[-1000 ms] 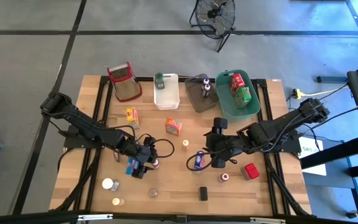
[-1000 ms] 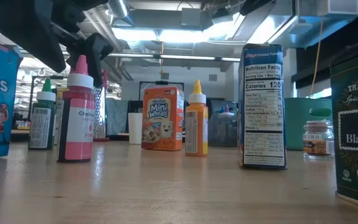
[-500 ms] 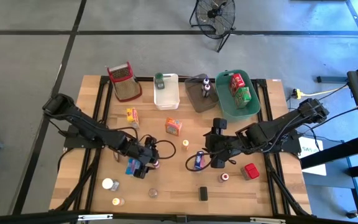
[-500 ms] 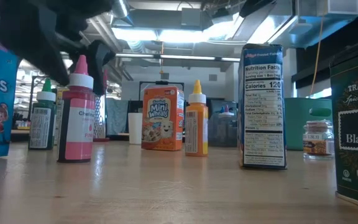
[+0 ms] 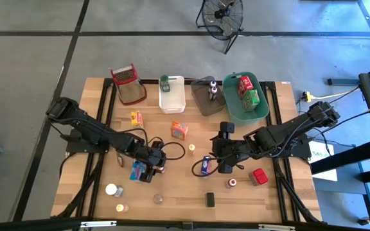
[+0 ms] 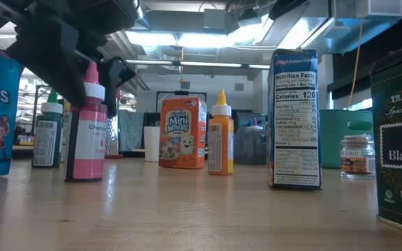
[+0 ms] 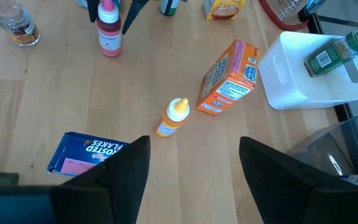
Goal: Pick & Place Kitchen Items
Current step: Put the pink food coloring bottle into the black bin
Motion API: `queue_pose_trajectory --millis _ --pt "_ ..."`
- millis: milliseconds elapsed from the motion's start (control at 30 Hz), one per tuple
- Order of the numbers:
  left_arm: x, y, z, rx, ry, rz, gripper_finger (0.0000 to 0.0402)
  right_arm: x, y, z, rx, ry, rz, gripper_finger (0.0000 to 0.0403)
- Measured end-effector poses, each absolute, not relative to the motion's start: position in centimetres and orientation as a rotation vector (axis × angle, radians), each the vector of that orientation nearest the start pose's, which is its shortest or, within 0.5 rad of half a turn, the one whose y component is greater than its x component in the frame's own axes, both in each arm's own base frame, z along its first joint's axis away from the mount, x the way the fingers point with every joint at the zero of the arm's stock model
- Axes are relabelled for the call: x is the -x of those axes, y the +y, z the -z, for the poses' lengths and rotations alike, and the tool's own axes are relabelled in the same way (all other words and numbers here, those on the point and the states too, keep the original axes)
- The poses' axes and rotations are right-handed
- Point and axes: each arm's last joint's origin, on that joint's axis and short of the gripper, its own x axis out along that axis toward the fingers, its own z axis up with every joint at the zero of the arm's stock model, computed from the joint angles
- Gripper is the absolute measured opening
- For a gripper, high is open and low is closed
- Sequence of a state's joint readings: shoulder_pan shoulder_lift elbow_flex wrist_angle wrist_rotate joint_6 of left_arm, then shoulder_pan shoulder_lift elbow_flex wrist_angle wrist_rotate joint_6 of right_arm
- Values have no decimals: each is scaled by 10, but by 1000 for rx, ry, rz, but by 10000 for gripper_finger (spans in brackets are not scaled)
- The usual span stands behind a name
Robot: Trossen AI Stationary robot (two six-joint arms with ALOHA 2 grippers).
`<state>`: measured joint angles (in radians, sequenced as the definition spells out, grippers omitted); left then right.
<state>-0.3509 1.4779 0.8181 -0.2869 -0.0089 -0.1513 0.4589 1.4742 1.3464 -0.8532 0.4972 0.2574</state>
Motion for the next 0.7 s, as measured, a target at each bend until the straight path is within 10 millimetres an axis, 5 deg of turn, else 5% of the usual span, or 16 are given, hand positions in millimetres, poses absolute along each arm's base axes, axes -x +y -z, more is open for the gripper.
queue_pose_trajectory --millis 267,500,700 --pt "-266 -98 -183 -20 964 268 150 -272 119 -317 213 853 144 250" --pt "-264 -97 -185 -44 963 284 149 -272 119 -317 212 853 144 250" --pt "-265 -96 -216 -150 933 252 148 -272 120 -317 212 849 141 250"
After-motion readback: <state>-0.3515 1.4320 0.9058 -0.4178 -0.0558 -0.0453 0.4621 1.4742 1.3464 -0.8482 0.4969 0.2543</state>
